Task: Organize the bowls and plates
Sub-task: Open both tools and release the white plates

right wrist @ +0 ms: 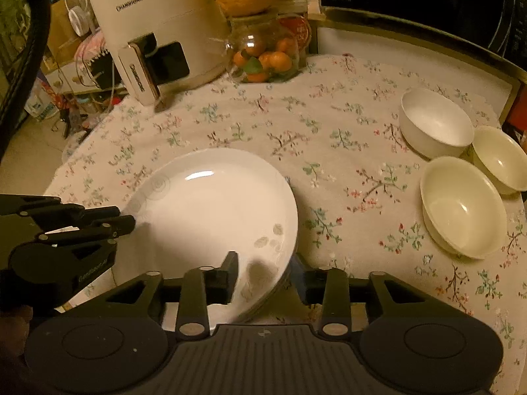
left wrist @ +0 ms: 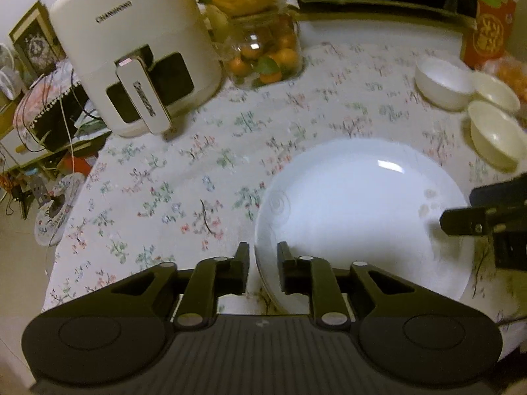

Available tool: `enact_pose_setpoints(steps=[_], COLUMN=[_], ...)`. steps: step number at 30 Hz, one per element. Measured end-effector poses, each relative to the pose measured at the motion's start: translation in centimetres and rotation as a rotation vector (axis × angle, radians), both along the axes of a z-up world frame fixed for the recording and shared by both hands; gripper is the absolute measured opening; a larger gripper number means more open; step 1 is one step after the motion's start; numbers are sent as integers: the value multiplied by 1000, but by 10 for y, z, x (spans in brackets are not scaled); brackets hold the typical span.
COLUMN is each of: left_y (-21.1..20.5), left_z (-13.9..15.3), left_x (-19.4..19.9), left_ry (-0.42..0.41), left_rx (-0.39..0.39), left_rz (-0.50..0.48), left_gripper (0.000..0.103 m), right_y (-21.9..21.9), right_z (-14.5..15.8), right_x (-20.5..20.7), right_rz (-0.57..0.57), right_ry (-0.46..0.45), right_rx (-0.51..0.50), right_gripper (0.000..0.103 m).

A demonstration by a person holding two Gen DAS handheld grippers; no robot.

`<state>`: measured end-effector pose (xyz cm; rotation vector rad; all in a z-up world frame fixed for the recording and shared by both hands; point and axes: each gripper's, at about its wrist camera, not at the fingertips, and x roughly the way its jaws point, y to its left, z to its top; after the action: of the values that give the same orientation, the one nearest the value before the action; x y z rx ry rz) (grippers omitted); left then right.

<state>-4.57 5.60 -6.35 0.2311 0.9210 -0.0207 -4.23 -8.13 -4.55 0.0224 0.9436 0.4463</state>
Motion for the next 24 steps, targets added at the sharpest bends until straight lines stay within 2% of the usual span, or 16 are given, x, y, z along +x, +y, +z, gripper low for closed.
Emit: enact_pose_setpoints(steps=[4, 8, 12, 15, 24], left_y=[-4, -13, -25, -33, -63], left_z=[13, 24, 28, 29, 41], left_x=[6, 12, 18, 25, 49], left_ry=[-20, -40, -37, -15, -26], left_rx=[-38, -76, -106, -160, -264], left_rz=[13, 15, -8, -11, -24], left_gripper=[23, 35, 49, 61, 73], right_y=[-6, -16, -35, -53, -129], right_z=[11, 22, 33, 41, 59], right_x=[3, 8, 14, 18, 33], right_rz=[9, -4, -42, -71, -257], right_ry=[-19, -46, -64, -76, -93], right_rx=[28, 33, 58, 66, 145], right_gripper=[49, 60, 64, 69, 74])
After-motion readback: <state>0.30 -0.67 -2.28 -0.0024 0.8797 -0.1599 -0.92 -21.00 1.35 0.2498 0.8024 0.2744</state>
